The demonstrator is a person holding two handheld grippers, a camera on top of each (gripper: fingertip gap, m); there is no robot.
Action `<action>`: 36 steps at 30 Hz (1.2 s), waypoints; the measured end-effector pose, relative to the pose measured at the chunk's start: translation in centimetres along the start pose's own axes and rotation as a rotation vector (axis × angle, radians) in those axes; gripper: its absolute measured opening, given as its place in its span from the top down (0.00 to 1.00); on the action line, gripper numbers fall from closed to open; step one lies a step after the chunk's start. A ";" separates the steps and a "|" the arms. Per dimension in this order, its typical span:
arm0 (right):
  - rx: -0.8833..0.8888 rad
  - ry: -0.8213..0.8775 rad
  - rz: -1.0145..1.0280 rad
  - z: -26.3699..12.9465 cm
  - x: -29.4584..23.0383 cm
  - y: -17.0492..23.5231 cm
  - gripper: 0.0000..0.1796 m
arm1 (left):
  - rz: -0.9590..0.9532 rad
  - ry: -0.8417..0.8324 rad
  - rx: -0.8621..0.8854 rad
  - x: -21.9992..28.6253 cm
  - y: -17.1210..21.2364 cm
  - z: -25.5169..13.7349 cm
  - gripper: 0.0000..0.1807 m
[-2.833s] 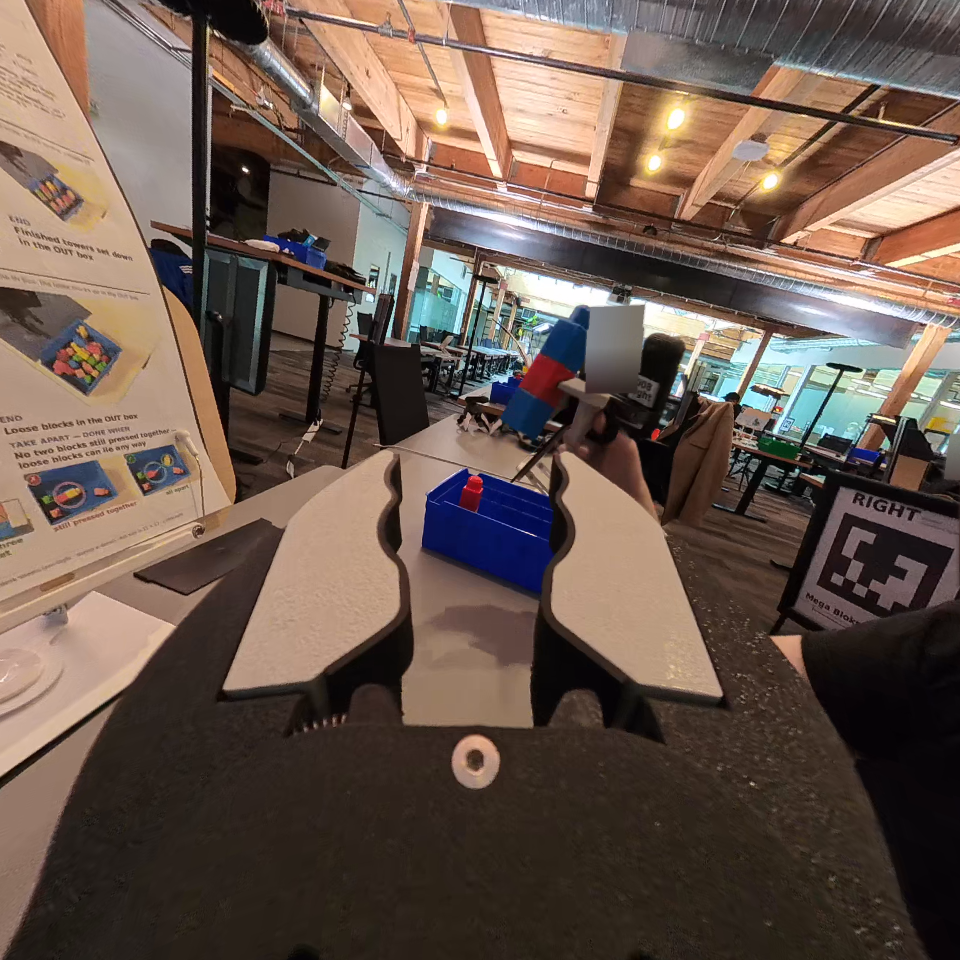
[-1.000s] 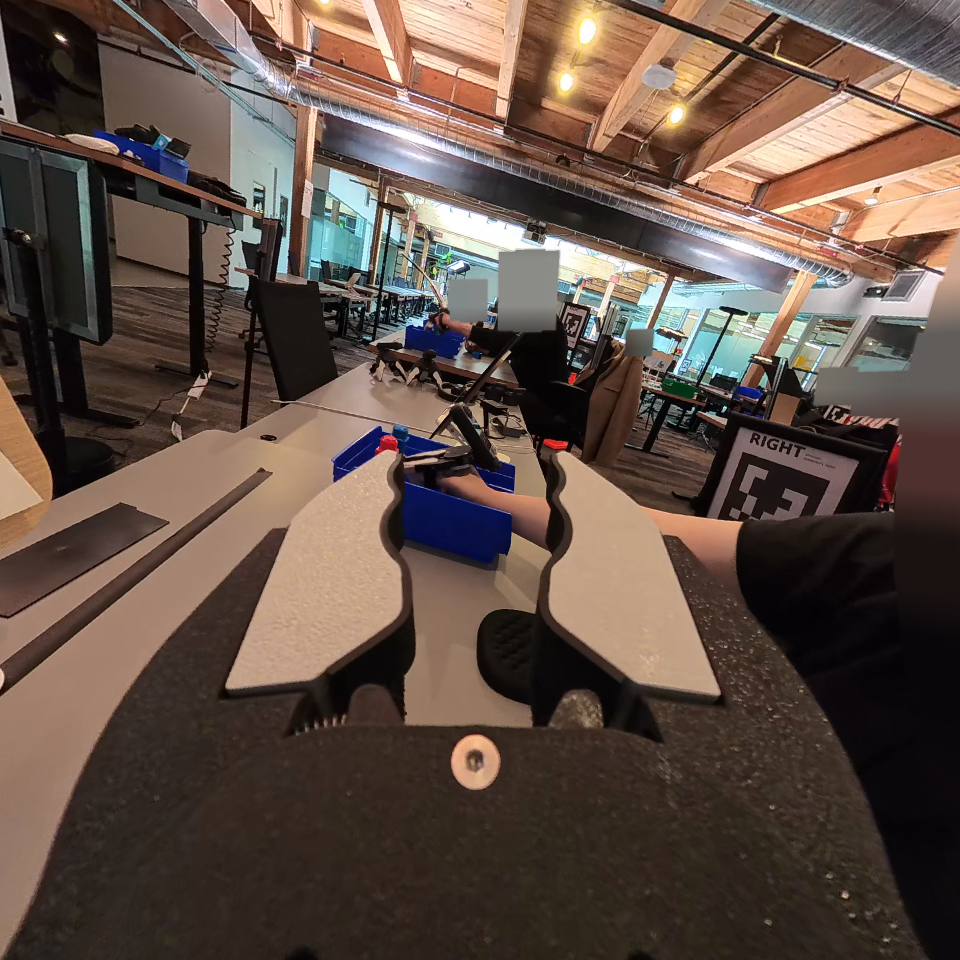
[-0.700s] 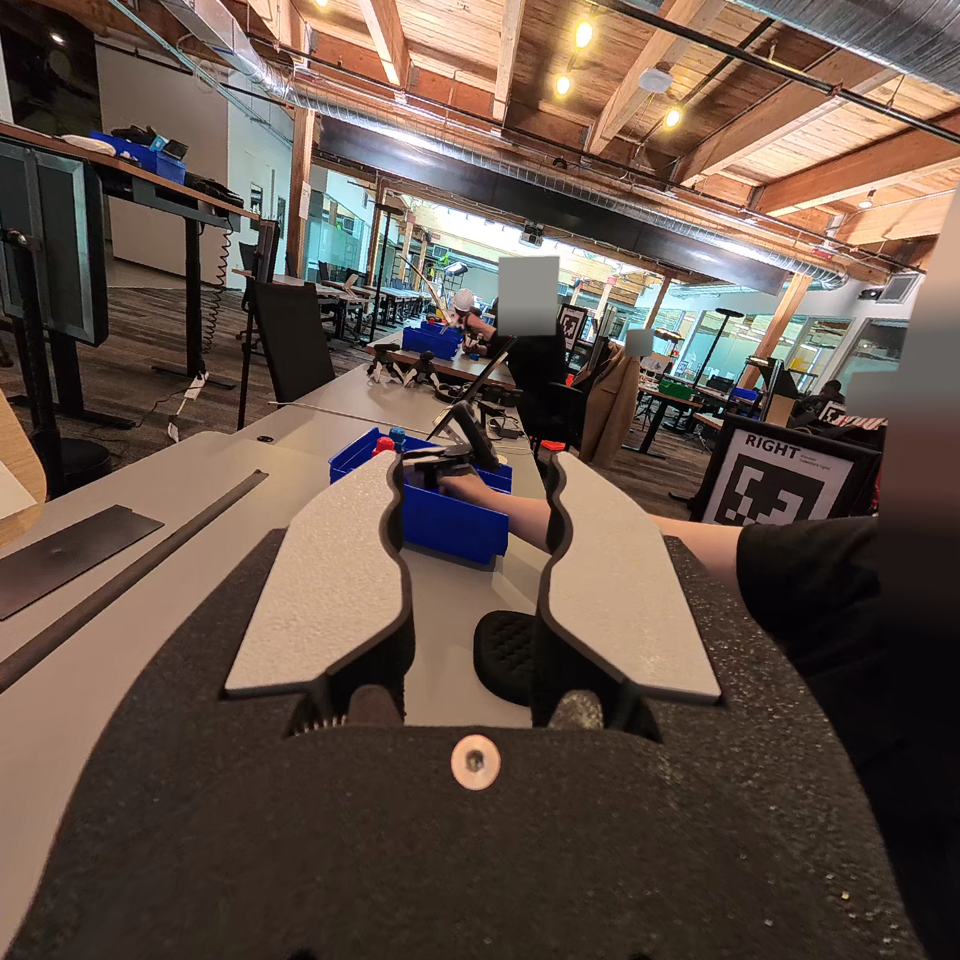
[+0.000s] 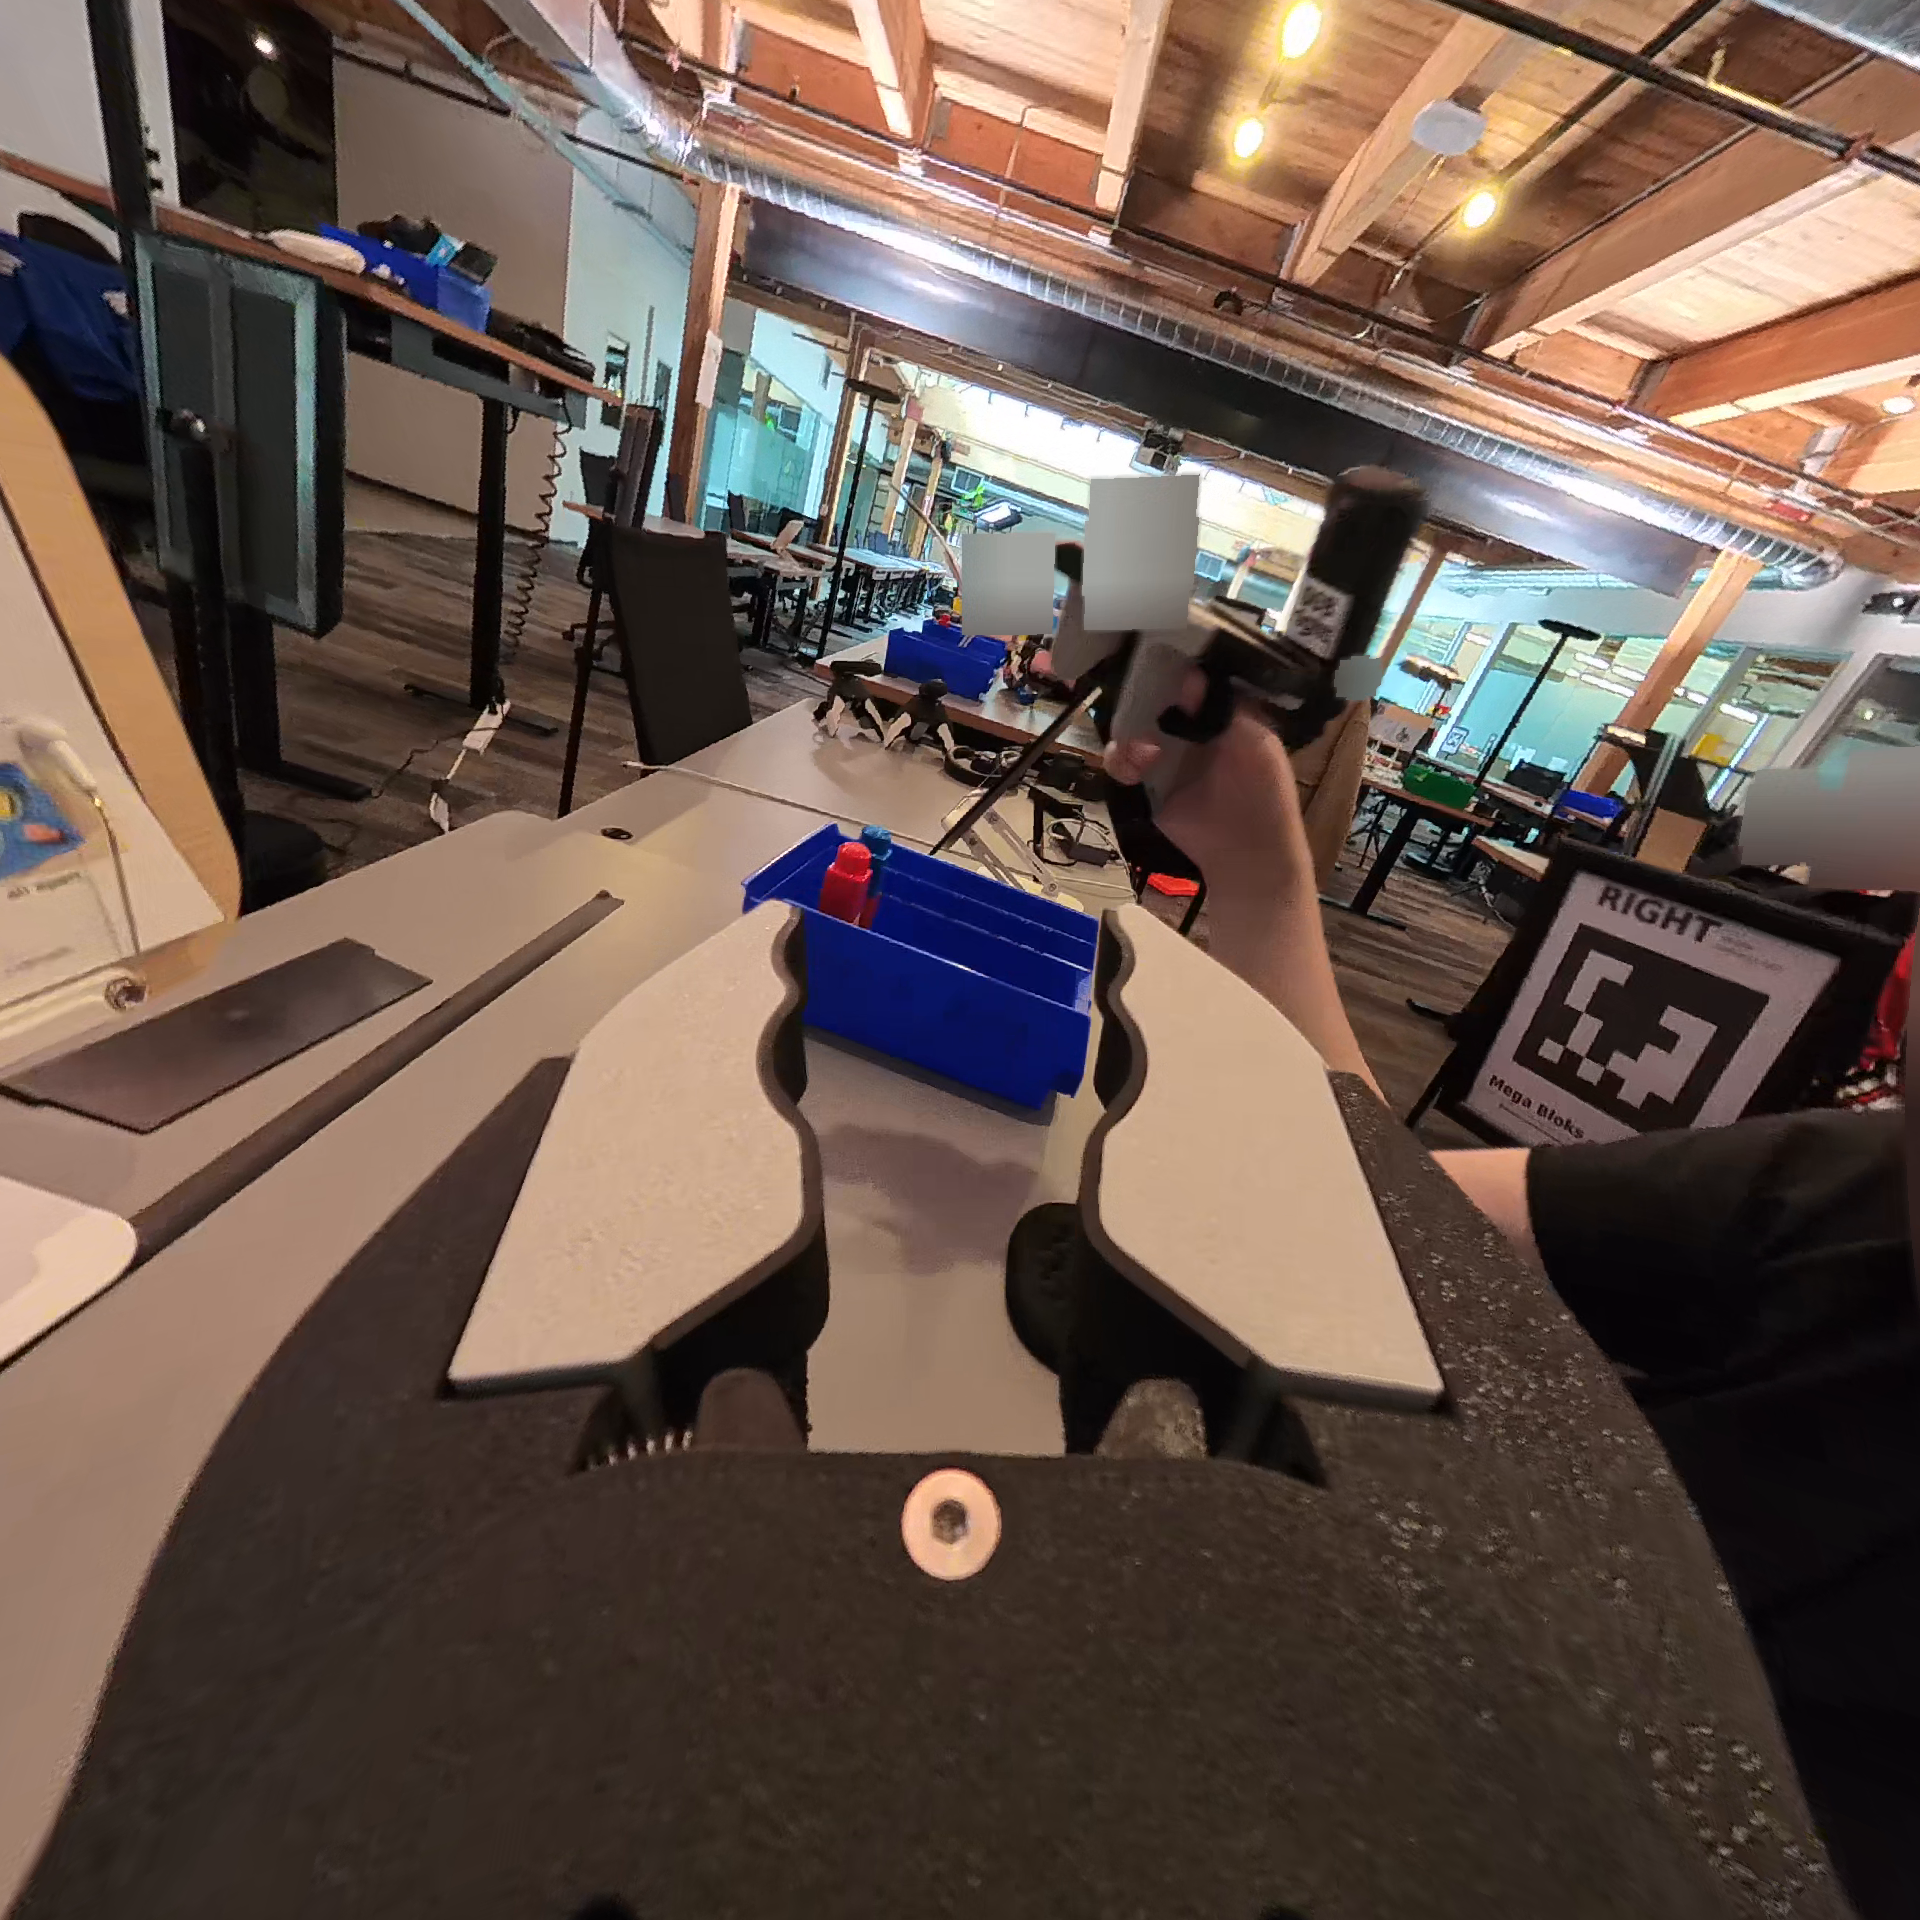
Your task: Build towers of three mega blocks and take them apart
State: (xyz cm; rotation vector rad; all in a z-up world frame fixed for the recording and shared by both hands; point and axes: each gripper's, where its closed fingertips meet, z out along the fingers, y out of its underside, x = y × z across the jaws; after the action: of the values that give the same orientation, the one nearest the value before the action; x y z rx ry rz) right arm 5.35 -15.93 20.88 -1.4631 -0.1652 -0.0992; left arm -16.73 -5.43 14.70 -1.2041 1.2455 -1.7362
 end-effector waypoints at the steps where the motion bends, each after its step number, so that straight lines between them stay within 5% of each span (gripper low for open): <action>1: 0.014 -0.076 -0.007 1.2 -2.6 -0.6 0.69 | -0.018 -0.004 0.000 -0.5 0.3 0.2 0.71; 4: 0.019 -0.287 0.015 4.4 -9.5 -0.8 0.69 | -0.028 -0.019 -0.040 -1.6 1.3 0.6 0.73; 8: -0.101 -0.473 0.016 7.2 -15.6 3.7 0.68 | 0.003 -0.111 -0.079 -3.5 2.1 0.1 0.73; 14: -0.310 -0.411 -0.123 10.2 -15.7 9.9 0.72 | 0.043 -0.156 -0.046 -3.5 0.8 -1.0 0.75; 20: -0.335 -0.472 0.008 10.8 -15.5 11.6 0.72 | 0.084 -0.263 0.008 -1.8 -2.0 -4.7 0.71; 27: -0.361 -0.410 0.088 10.5 -11.7 13.2 0.72 | -0.065 -0.663 0.010 -6.4 -3.1 -17.2 0.73; 33: -0.282 -0.449 0.189 10.1 -11.0 11.9 0.72 | -0.436 -1.060 -0.188 -12.3 4.9 -31.7 0.80; 36: -0.266 -0.468 0.200 10.0 -11.2 11.6 0.72 | -0.597 -1.163 -0.182 -13.7 8.4 -36.0 0.78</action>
State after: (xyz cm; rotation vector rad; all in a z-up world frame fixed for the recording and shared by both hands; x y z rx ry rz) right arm -4.21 -5.13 8.55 -1.7428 -0.3958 0.4016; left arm -45.72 15.86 -1.51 -2.3506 0.3277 -0.8754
